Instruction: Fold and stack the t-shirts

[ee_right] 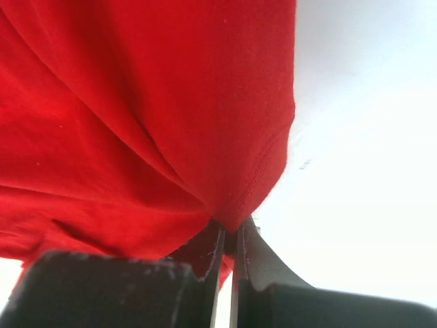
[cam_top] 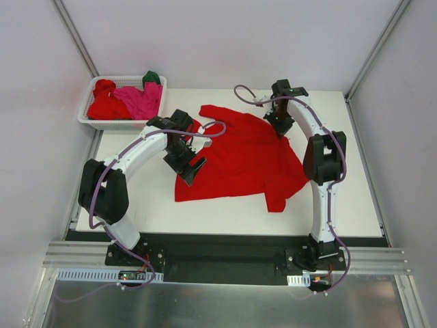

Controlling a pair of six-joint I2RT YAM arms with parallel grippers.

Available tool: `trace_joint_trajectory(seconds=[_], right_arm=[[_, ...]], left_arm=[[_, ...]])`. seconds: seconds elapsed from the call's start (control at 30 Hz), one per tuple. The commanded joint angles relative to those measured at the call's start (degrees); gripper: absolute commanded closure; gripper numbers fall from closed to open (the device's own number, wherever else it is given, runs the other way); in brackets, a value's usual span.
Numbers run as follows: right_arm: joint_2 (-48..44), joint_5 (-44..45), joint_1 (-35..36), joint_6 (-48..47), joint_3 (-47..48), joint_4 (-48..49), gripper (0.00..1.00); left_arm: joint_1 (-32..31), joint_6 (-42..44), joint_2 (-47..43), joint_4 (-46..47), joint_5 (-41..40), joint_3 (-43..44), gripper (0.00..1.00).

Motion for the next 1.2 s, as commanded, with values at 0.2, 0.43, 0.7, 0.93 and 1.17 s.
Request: trace_joint_trajectory(seconds=[0.2,0.43,0.7,0.93,1.17], right_arm=[[5.6,5.3,1.2,-2.8,10.7,-4.3,0.99],[4.9,7.6,-0.2,-1.8,9.3,-1.8,0.82],[-12.0,8.7,-0.3,1.5,-8.9,5.1,0.04],[-32.2,2.4,4.2,5.3,-34.2,4.7,0.04],[-40.7,1.1,10.4,8.7,-49.2,9.4,0.04]], left_arm=[[-0.3,-1.1,-1.7,-0.9,3.3,0.0,0.14],[-0.4,-0.8,-2.3,-1.0,3.3,-1.1,0.14],[-0.4,-0.7,-2.7,-0.9,4.7,-1.0,0.13],[-0.5,-0.4,-2.8,-0.9,5.9,0.1,0.12],[-0.9,-0.4,-1.8,-1.0,6.0,1.0,0.12]])
